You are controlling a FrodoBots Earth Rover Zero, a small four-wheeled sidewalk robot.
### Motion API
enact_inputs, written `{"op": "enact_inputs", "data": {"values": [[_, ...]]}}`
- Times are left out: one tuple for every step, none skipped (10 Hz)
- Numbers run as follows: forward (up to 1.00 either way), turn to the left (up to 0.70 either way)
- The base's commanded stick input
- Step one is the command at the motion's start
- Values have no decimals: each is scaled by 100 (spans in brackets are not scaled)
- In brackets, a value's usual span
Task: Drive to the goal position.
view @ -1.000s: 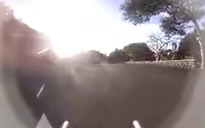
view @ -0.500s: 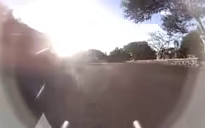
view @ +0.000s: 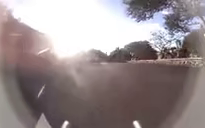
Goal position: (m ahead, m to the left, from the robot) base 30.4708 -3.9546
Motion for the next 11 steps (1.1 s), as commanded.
{"op": "enact_inputs", "data": {"values": [[70, 3], [70, 3], [70, 3], [70, 2], [70, 1], [70, -28], [70, -28], [70, -28], [70, -28], [70, -28], [70, -28]]}}
